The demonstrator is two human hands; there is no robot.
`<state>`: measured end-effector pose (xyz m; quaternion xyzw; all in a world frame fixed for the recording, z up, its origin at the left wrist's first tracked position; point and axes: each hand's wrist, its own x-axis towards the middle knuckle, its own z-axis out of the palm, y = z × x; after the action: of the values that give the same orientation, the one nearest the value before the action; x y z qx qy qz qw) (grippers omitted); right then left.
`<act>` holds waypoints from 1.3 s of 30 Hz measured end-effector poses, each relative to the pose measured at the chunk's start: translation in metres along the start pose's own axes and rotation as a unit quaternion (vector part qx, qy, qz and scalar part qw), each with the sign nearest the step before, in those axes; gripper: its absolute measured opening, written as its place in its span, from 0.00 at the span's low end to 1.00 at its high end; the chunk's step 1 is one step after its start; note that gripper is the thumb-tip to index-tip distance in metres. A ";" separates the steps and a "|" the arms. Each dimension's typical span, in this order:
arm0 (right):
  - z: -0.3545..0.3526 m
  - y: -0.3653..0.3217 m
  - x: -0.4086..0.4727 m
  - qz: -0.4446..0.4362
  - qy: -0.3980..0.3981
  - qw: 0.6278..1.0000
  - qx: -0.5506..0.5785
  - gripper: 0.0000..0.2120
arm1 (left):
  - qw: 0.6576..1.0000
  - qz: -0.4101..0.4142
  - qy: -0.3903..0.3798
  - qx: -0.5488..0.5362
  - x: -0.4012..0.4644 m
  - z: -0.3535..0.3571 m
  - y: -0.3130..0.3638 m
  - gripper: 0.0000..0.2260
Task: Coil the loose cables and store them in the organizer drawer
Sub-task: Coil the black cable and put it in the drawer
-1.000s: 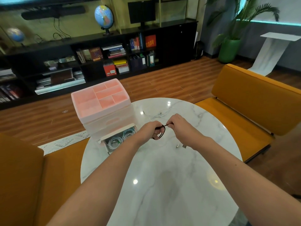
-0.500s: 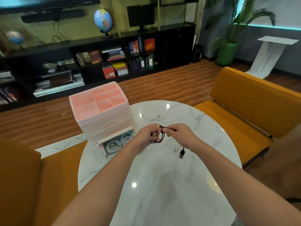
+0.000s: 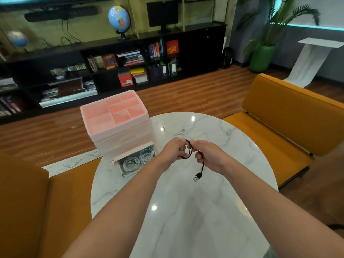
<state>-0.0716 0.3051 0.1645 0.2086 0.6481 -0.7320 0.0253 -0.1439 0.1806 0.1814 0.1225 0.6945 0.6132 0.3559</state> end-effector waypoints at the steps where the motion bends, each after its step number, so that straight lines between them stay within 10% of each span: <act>1: 0.000 0.000 0.000 0.006 -0.007 1.000 0.010 0.13 | 1.000 0.002 -0.008 -0.006 0.000 -0.001 -0.001 0.12; 22: -0.010 -0.010 0.001 -0.046 0.043 0.995 -0.078 0.09 | 0.954 -0.092 -0.139 -0.251 -0.007 -0.027 0.005 0.15; 39: -0.007 -0.012 -0.001 -0.060 0.062 0.981 -0.176 0.09 | 0.995 -0.023 -0.071 0.060 -0.006 -0.029 0.000 0.15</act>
<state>-0.0729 0.3133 0.1752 0.2066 0.7782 -0.5927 -0.0223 -0.1588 0.1550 0.1835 0.1712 0.7056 0.5517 0.4104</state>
